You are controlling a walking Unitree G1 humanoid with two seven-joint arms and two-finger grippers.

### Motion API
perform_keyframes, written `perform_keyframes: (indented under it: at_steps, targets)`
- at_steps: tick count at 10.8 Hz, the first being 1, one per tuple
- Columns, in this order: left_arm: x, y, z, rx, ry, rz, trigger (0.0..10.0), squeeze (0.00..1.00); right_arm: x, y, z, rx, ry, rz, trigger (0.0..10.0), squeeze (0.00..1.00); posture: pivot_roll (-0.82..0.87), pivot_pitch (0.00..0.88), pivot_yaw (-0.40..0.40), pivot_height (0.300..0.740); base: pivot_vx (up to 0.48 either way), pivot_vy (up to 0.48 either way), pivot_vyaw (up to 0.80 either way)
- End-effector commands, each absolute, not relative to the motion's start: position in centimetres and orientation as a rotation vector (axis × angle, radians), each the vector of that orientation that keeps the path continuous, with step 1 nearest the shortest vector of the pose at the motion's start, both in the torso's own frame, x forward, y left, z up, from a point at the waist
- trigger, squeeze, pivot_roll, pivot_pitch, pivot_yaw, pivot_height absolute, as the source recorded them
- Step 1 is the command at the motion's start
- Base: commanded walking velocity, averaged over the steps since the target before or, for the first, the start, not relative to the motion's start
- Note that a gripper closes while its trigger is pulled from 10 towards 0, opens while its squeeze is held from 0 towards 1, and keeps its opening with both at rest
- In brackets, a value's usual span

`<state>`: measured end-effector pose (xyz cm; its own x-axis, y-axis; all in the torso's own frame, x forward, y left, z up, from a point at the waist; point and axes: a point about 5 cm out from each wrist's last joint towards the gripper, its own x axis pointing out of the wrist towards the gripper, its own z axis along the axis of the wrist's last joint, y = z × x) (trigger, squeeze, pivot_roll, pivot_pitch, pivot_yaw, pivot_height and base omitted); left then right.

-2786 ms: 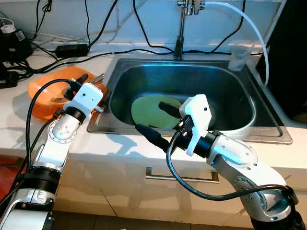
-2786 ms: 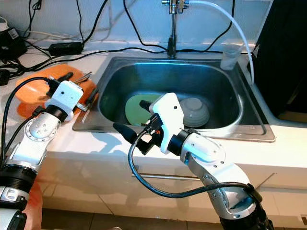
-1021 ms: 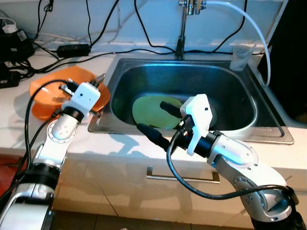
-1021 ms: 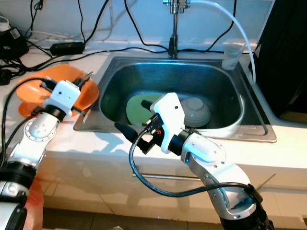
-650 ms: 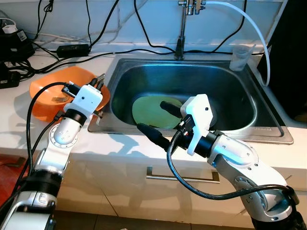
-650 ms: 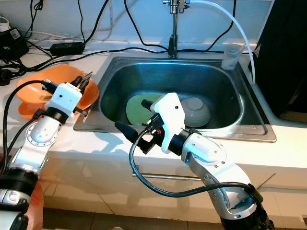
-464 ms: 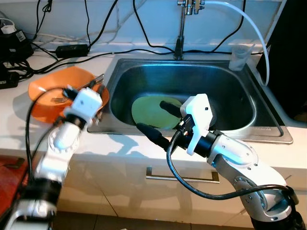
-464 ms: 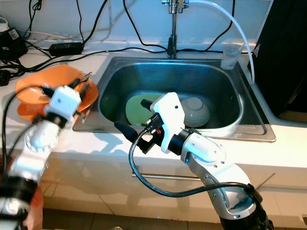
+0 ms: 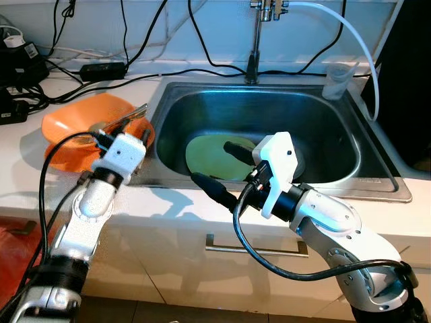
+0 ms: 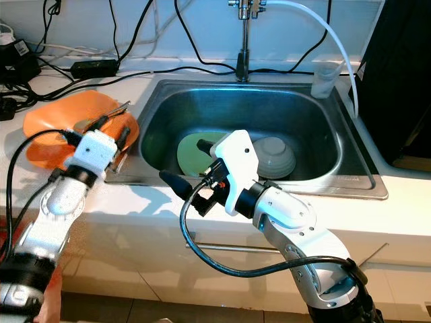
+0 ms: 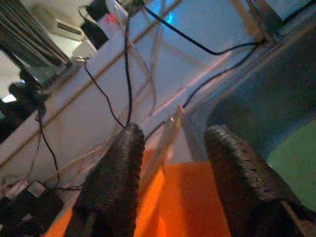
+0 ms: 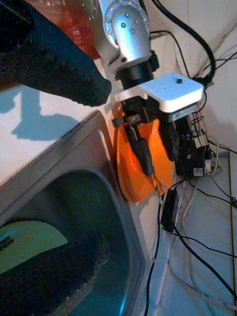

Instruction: Kitchen organization

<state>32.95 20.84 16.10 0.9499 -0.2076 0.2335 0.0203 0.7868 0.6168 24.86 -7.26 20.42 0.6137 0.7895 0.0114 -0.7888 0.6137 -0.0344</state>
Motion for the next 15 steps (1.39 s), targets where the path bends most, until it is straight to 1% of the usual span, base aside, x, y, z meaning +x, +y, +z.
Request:
perform_keyframes:
  at_steps: [1,6,8,9,11,12,13,14,15]
  targets:
    - [33.8,21.0,16.9,0.667,-0.308,-0.096,10.0,1.00,24.6,-7.3,20.6,-0.026,-0.040,0.902,10.0,0.00,-0.09,0.000,0.088,0.740,0.000,0.000,0.00]
    - [35.6,20.2,17.9,0.669,-0.323,-0.085,10.0,1.00,24.4,-7.5,20.6,-0.025,-0.037,0.882,10.0,0.00,-0.11,0.000,0.098,0.740,0.000,0.000,0.00]
    - [36.1,20.5,17.9,0.699,-0.310,-0.071,10.0,1.00,24.3,-7.7,20.6,-0.026,-0.035,0.873,10.0,0.00,-0.12,0.000,0.099,0.740,0.000,0.000,0.00]
    - [36.5,20.5,17.7,0.714,-0.293,-0.065,10.0,0.00,24.2,-7.7,20.6,-0.025,-0.034,0.873,10.0,0.00,-0.12,0.000,0.095,0.740,0.000,0.000,0.00]
    - [37.0,20.3,17.7,0.707,-0.283,-0.062,10.0,0.00,24.1,-7.8,20.7,-0.026,-0.033,0.867,10.0,0.00,-0.13,0.000,0.097,0.740,0.000,0.000,0.00]
    - [37.2,20.1,17.7,0.704,-0.279,-0.061,9.5,0.00,24.1,-7.9,20.7,-0.027,-0.032,0.864,10.0,0.00,-0.14,0.000,0.098,0.740,0.000,0.000,0.00]
    - [37.5,19.9,17.6,0.695,-0.268,-0.067,1.5,0.00,24.0,-8.0,20.7,-0.028,-0.032,0.859,10.0,0.00,-0.14,0.000,0.099,0.740,0.000,0.000,0.00]
    - [37.8,19.8,17.6,0.689,-0.257,-0.069,0.0,0.00,24.0,-8.0,20.8,-0.029,-0.032,0.854,10.0,0.00,-0.15,0.000,0.102,0.740,0.000,0.000,0.00]
    - [37.9,19.8,17.6,0.683,-0.252,-0.070,0.0,0.00,23.9,-8.1,20.8,-0.031,-0.032,0.851,10.0,0.00,-0.16,0.000,0.105,0.740,0.000,0.000,0.00]
